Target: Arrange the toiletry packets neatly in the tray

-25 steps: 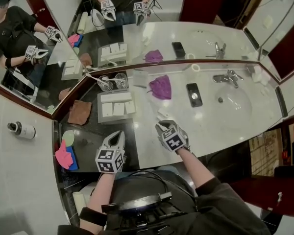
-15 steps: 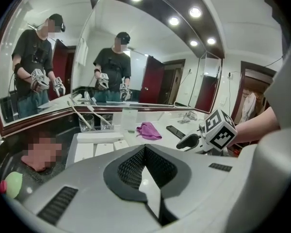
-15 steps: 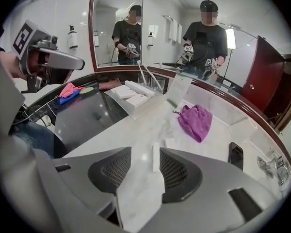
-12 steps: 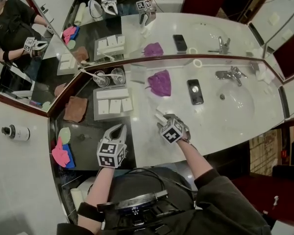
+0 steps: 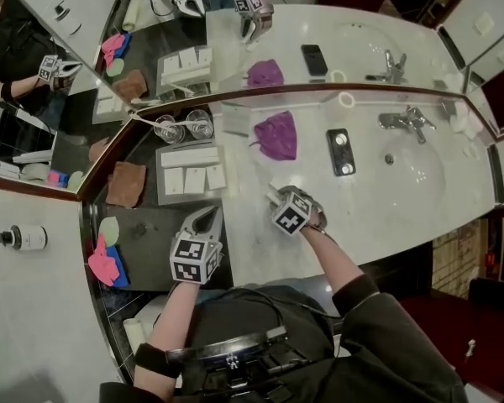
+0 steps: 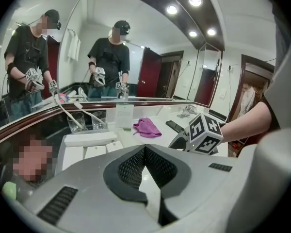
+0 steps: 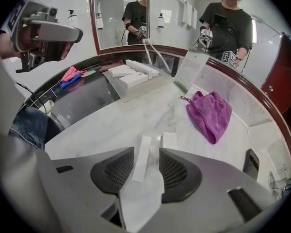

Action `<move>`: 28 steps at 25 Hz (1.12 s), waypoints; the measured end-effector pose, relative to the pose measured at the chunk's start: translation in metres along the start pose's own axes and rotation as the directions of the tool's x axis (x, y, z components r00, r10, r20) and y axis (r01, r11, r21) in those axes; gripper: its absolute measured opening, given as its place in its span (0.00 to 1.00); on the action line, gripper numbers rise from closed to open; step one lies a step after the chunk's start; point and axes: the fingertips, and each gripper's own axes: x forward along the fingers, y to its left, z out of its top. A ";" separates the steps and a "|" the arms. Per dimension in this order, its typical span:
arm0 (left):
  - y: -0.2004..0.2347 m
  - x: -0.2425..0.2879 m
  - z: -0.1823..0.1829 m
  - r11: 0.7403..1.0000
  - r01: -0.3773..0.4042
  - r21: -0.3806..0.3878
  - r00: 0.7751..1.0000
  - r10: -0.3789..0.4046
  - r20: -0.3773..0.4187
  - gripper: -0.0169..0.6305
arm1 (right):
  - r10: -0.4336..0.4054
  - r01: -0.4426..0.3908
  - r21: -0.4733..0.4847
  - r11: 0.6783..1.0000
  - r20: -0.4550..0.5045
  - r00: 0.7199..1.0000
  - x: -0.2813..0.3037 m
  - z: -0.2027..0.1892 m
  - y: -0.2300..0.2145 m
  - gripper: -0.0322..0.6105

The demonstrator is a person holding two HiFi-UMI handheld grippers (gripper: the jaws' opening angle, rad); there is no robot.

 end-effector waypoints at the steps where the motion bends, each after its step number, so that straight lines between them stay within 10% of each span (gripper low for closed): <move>1: 0.000 0.002 0.000 1.000 0.002 -0.001 1.000 -0.002 -0.002 0.03 | 0.011 -0.011 0.000 1.000 -0.009 1.000 0.003 -0.001 0.001 0.28; 11: 0.002 -0.002 -0.003 1.000 -0.004 -0.016 1.000 0.004 -0.004 0.03 | 0.015 -0.015 0.018 1.000 0.014 1.000 0.000 0.000 0.005 0.17; 28: 0.015 -0.060 -0.011 0.999 -0.026 -0.019 0.998 0.027 0.057 0.03 | -0.081 0.090 -0.009 0.996 0.346 0.935 -0.103 0.092 0.062 0.18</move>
